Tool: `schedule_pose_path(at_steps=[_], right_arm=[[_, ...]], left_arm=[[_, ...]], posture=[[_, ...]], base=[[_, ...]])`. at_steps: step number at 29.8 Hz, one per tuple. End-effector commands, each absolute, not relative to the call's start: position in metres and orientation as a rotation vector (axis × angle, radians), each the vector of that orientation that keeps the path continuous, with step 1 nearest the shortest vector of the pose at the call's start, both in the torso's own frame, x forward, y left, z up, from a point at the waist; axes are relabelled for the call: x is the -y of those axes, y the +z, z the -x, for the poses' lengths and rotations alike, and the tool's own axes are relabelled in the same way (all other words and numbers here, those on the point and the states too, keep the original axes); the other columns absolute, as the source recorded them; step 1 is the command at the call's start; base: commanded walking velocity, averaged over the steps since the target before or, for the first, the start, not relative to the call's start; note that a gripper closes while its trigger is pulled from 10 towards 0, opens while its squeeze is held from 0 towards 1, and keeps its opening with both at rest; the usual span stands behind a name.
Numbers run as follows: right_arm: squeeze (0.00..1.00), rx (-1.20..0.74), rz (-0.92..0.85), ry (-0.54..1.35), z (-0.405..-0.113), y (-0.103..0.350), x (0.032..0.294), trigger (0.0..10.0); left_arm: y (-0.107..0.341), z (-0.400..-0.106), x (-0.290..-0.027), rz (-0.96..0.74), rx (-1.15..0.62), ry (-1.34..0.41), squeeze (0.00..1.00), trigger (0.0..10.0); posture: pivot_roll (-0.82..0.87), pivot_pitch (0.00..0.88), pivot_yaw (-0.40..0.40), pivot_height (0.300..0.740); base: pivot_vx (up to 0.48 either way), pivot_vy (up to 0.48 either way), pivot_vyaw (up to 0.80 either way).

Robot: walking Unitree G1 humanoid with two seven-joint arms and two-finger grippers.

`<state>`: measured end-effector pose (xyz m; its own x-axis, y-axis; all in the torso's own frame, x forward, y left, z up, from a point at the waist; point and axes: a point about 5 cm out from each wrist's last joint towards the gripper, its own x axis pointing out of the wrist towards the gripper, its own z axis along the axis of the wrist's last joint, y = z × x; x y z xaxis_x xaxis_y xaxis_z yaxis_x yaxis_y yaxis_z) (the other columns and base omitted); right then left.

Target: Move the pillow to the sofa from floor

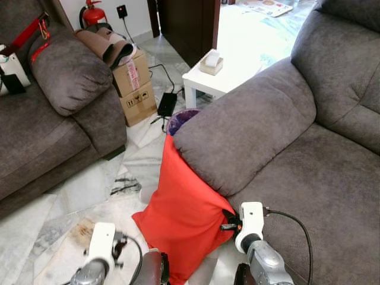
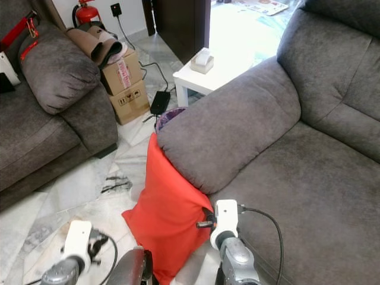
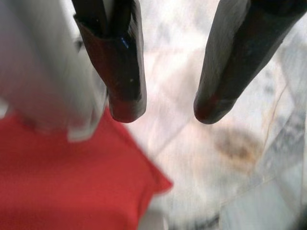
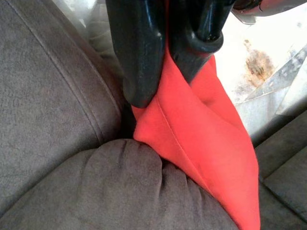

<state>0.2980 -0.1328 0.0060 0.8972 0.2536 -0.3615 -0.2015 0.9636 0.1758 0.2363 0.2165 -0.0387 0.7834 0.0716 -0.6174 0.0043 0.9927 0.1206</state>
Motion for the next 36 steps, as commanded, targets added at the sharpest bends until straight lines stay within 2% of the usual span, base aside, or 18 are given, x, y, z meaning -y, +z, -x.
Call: schedule_pose_path(at_steps=[1, 11, 27, 36], right_arm=[[0.00, -0.378, -0.163, 0.199, -0.298, 0.007, 0.137, 10.0], [0.00, -0.341, -0.222, 0.186, -0.301, 0.012, 0.134, 10.0], [0.00, -0.368, -0.220, 0.217, -0.296, 0.006, 0.124, 10.0], [0.00, -0.358, -0.229, 0.224, -0.297, 0.008, 0.120, 10.0]], left_arm=[[-0.045, -0.227, -0.225, -0.146, -0.716, 0.043, 0.00, 10.0], [-0.063, -0.203, -0.229, -0.154, -0.814, 0.073, 0.00, 10.0], [-0.075, -0.184, -0.222, -0.208, -0.877, 0.028, 0.00, 10.0], [-0.075, -0.182, -0.224, -0.216, -0.881, 0.024, 0.00, 10.0]], posture=[[0.09, 0.144, 0.068, 0.636], [0.09, 0.126, 0.070, 0.636], [0.10, 0.112, 0.085, 0.740], [0.10, 0.097, 0.092, 0.740]], base=[[0.000, 0.000, 0.00], [0.000, 0.000, 0.00], [0.000, 0.000, 0.00], [0.000, 0.000, 0.00]])
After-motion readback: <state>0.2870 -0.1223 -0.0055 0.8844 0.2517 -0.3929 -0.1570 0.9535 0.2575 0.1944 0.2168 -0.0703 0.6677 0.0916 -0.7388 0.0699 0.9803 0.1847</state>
